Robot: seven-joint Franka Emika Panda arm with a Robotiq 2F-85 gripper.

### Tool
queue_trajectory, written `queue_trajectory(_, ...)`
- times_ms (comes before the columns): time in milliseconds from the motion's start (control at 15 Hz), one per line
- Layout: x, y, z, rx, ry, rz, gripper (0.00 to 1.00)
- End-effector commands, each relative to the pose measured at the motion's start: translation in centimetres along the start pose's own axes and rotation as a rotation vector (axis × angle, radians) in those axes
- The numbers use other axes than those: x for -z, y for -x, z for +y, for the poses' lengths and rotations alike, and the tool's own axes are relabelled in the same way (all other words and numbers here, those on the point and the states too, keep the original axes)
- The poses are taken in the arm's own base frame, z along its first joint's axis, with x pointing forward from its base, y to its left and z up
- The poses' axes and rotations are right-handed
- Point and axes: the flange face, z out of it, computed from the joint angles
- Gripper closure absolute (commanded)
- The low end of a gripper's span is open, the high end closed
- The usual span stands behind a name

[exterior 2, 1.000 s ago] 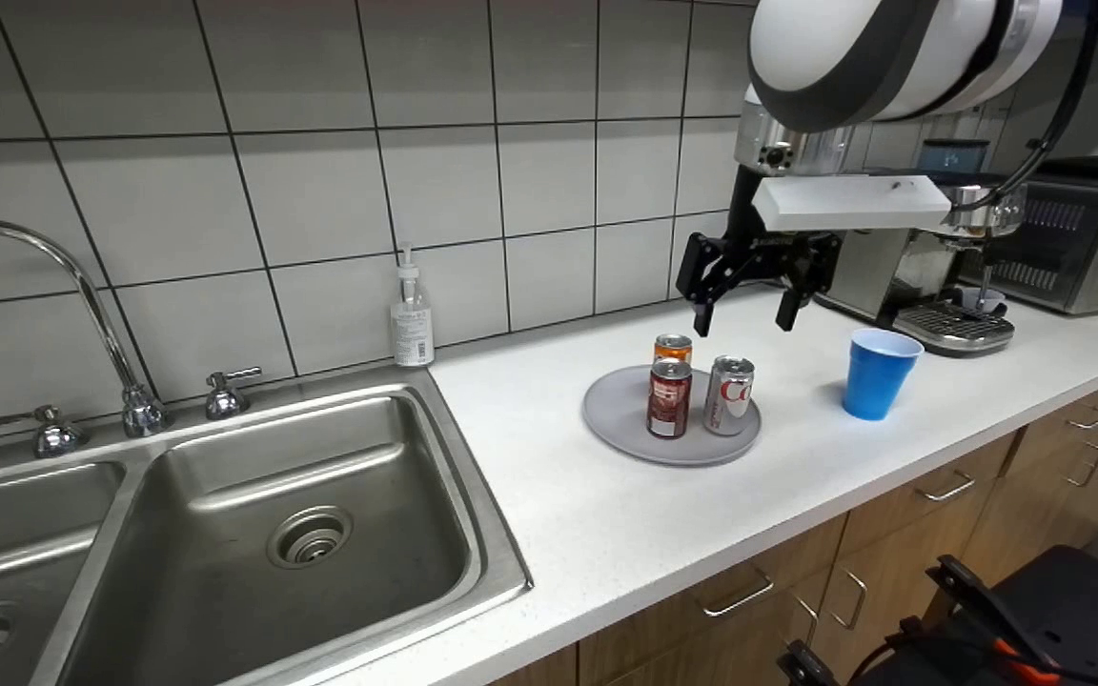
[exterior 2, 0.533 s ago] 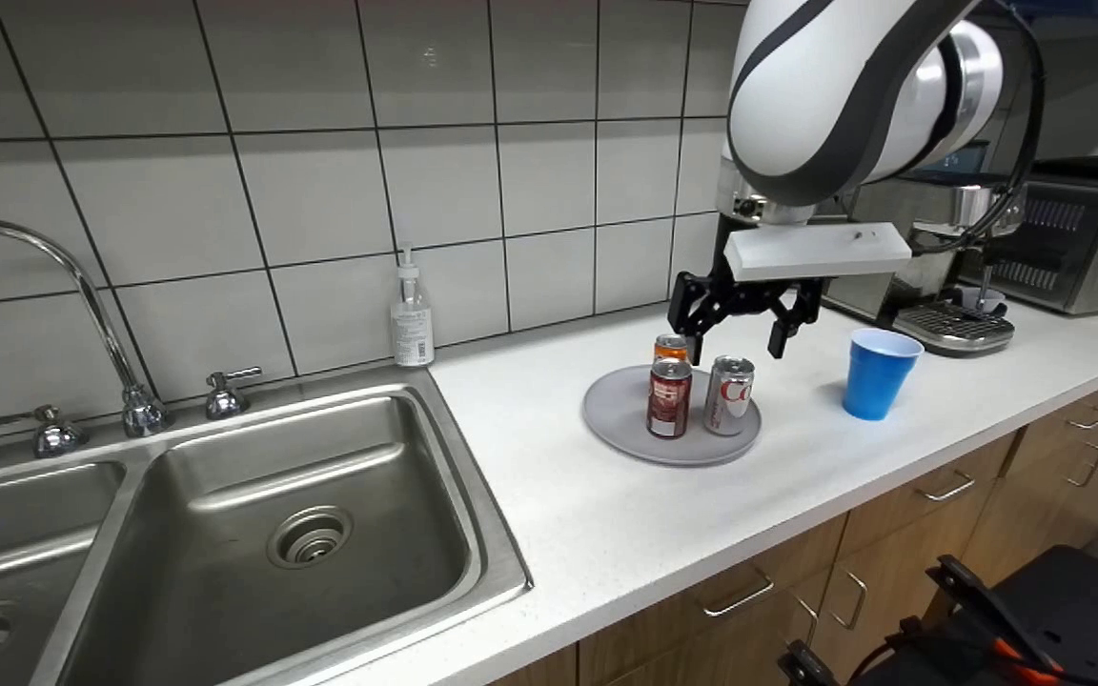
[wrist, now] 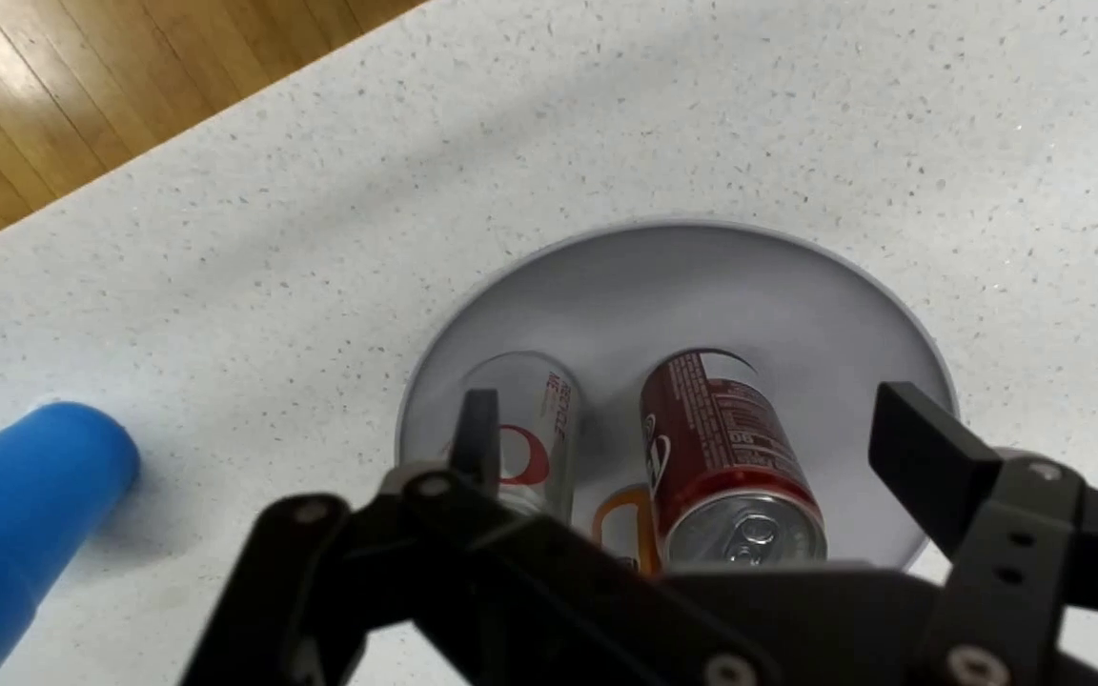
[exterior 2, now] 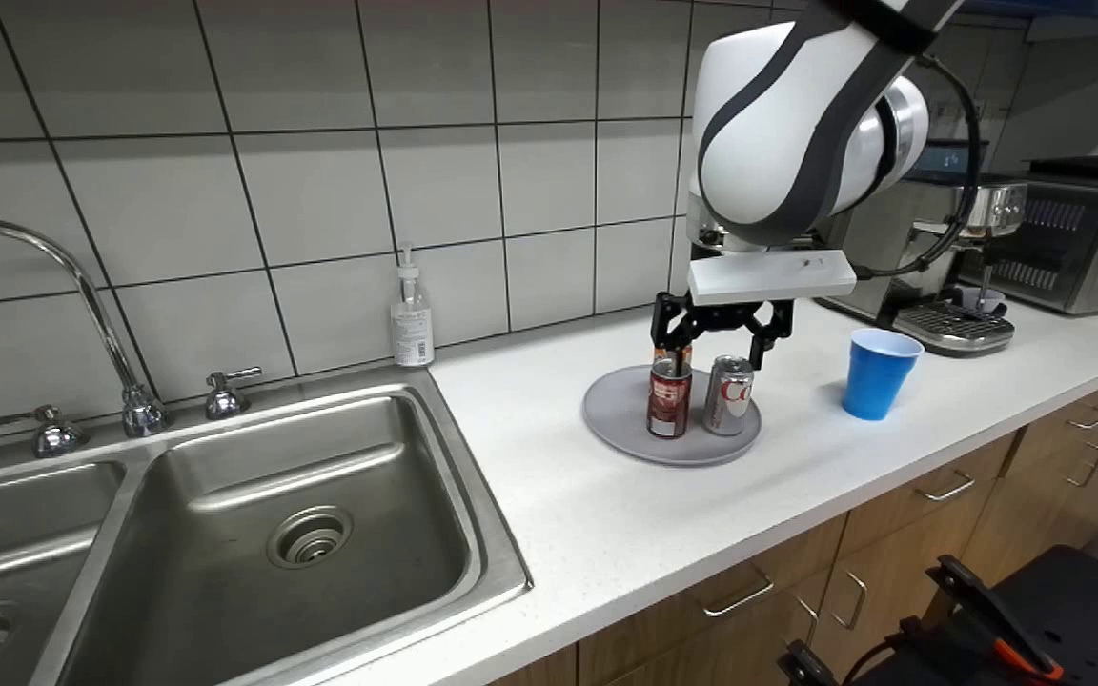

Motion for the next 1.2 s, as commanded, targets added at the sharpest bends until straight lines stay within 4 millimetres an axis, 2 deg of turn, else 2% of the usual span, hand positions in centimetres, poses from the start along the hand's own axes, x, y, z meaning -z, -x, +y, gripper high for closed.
queue_trajectory(0,-1.2,-2.0,-1.1,-0.033,0.026,0.013,0.00)
queue_trajectory(667,-4.4,-4.8,-3.2,-0.091,0.054,-0.005,0.00)
queue_trajectory(1133,-6.3,-6.4,-3.9,-0.121,0.074,-0.011,0.00)
